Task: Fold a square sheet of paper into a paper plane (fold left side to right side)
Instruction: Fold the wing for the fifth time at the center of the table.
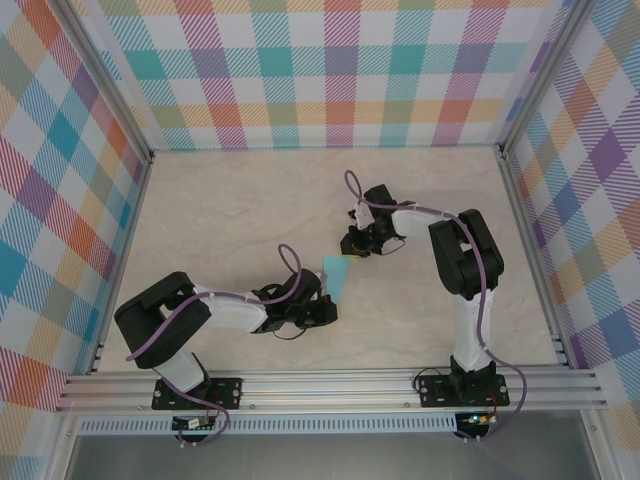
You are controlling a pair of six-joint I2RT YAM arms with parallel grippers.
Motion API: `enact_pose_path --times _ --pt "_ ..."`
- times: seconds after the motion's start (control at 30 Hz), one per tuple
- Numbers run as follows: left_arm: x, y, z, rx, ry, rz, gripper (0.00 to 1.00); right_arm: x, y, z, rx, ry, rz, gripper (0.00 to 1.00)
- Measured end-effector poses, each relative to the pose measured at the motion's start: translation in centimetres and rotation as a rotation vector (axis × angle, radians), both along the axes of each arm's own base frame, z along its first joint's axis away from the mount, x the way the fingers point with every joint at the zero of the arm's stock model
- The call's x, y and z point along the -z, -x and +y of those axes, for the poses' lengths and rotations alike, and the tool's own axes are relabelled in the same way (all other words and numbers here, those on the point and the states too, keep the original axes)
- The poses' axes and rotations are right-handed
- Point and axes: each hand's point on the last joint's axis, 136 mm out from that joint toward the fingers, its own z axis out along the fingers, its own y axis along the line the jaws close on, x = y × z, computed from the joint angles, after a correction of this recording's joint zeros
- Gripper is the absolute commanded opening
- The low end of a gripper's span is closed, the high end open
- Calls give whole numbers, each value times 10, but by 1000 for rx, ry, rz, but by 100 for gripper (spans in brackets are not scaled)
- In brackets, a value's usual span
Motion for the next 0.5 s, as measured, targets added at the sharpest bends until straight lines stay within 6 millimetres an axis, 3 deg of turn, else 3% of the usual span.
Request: enact_pose_path --times 0.27,0.5 --pt "-3 10 4 6 16 23 19 -4 -21 -11 34 26 -48 16" --pt "-33 13 3 28 61 -15 38 -29 -51 -28 78 90 -153 45"
